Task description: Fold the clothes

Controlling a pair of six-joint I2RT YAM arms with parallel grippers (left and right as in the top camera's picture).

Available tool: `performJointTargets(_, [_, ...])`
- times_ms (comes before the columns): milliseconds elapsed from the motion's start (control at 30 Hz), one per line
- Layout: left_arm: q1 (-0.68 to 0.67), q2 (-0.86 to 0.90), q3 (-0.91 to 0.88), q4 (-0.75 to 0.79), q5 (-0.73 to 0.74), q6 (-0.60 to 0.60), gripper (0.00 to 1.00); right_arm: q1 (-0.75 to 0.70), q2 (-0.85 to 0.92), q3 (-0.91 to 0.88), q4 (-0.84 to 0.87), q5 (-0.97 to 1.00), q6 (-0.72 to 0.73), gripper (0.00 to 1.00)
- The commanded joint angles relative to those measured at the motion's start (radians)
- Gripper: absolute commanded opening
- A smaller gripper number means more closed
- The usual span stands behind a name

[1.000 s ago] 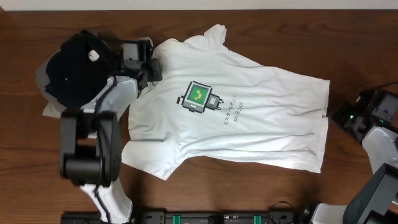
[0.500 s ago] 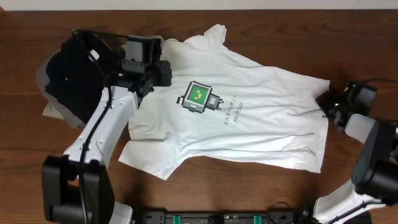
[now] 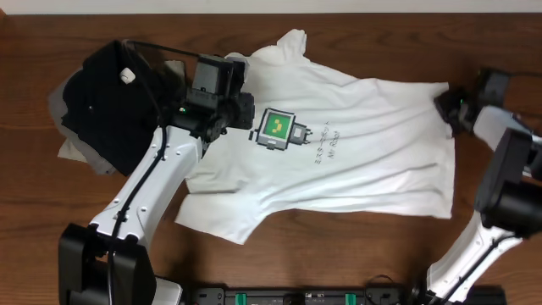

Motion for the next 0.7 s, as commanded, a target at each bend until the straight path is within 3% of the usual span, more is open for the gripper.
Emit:
performJointTargets(0, [-0.001, -0.012, -0.002, -0.002, 0.002, -0.003, 0.32, 0.001, 0.149, 0.136, -0.089, 0.110, -0.025, 0.02])
performJointTargets(200, [-0.002, -0.012, -0.002, -0.003, 0.002, -0.003, 0.33, 0.000, 0.256, 0.412, -0.190, 0.078, -0.111, 0.03])
performJointTargets(233, [-0.002, -0.012, -0.002, -0.005, 0.002, -0.002, 0.38, -0.003, 0.262, 0.448, -0.192, 0.046, -0.155, 0.03])
performJointTargets(300, [-0.002, -0.012, -0.002, -0.015, 0.002, -0.002, 0.43, -0.014, 0.256, 0.501, -0.195, -0.037, -0.237, 0.11])
performJointTargets(433, [-0.002, -0.012, -0.002, -0.052, 0.002, -0.002, 0.47, -0.061, 0.198, 0.576, -0.259, -0.290, -0.361, 0.37])
performJointTargets(533, [-0.002, -0.012, -0.002, -0.077, 0.002, -0.002, 0.48, -0.098, 0.120, 0.579, -0.313, -0.433, -0.421, 0.40])
performJointTargets(667, [-0.002, -0.022, -0.002, -0.096, 0.002, -0.002, 0.52, -0.129, -0.017, 0.579, -0.505, -0.439, -0.533, 0.41])
